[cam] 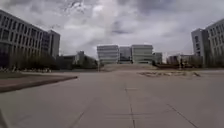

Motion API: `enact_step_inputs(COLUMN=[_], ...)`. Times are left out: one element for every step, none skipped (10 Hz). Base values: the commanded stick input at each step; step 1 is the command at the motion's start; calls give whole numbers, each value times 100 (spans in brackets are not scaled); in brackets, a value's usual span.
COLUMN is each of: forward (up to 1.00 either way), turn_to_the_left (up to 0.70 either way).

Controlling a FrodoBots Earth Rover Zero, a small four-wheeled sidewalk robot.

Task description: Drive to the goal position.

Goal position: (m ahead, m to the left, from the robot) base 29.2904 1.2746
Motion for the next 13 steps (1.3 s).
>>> enact_step_inputs(forward=[100, 100, 100, 100, 100, 100, 100, 100, 100, 100, 100, 100, 100], turn_to_the_left=[0, 0, 0, 0, 0, 0, -30, -2, 0, 0, 8, 30, 40])
